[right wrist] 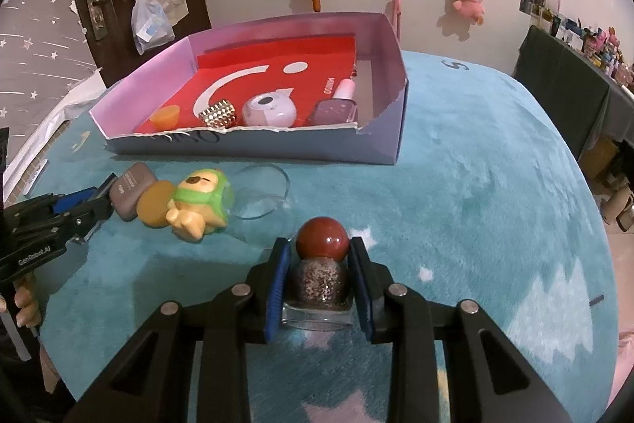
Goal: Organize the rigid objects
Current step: 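Lift and carry the nail polish and glitter bottle into the pink box, then lower both items onto the red floor and open both tools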
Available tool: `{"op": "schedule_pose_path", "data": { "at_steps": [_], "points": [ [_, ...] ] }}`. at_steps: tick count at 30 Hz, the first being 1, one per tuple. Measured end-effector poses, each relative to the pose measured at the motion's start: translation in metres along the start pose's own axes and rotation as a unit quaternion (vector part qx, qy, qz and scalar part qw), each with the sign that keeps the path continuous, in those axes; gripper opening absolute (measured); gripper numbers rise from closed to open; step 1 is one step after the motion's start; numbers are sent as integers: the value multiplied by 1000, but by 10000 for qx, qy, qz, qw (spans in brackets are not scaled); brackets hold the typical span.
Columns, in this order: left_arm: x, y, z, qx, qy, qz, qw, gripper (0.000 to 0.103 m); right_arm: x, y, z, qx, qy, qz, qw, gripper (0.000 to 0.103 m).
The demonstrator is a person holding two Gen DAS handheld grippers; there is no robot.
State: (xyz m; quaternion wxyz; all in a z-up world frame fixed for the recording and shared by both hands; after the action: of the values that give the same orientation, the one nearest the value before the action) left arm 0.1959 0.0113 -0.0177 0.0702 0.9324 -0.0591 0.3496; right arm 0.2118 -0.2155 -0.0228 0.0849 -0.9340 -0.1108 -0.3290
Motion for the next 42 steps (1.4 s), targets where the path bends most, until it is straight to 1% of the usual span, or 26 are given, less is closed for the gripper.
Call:
{"op": "schedule_pose_path", "data": {
  "at_steps": [2,5,8,11,12,15,17,19,21,23,26,30,36,39,42],
  "points": [
    [6,3,-8,-33,90,25,10000,33,1,0,-4,19,36,-9,10000,33],
    [22,10,-17,-192,228,84,9995,33,9,-4,-11,108,116,-44,9999,33],
    [46,20,-18,-316,327,179,9988,33,31,-10,-16,329,235,-96,9991,33],
    [73,32,-9,-560,335,233,9976,33,60,-16,-16,542,354,-184,9977,33],
    [84,37,-3,-658,306,256,9970,33,66,-17,-15,564,369,-211,9975,33],
    [105,44,17,-768,156,332,9964,33,97,-22,-6,739,401,-306,9960,33],
    [118,47,34,-782,26,381,9962,33,116,-24,6,870,334,-322,9951,33],
    [128,48,53,-735,-139,464,9961,33,129,-26,17,853,301,-413,9950,33],
    [132,49,68,-705,-298,533,9956,33,143,-30,38,866,120,-543,9947,33],
    [137,49,85,-644,-471,554,9953,33,149,-31,56,937,-89,-550,9940,33],
    [143,48,102,-613,-642,561,9945,33,154,-30,88,846,-468,-615,9934,33],
    [143,49,118,-563,-879,609,9927,33,153,-27,109,765,-772,-698,9916,33],
    [139,45,132,-437,-1059,627,9914,33,147,-23,123,634,-1025,-806,9894,33],
    [135,42,136,-348,-1123,665,9908,33,146,-23,128,547,-1063,-846,9892,33],
    [135,43,136,-316,-1102,701,9909,33,146,-23,131,503,-1091,-880,9888,33]
  ]
}}
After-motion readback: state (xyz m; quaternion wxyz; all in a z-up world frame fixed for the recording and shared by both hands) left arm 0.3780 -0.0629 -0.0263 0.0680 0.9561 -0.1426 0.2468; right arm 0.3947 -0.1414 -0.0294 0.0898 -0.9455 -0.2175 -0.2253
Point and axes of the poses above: each gripper's, at about its wrist camera, not at the fingertips, and z roughly the way its jaws point, y to its right, x to its top, the point moved 9 cm from there along z, roughly the way its jaws point
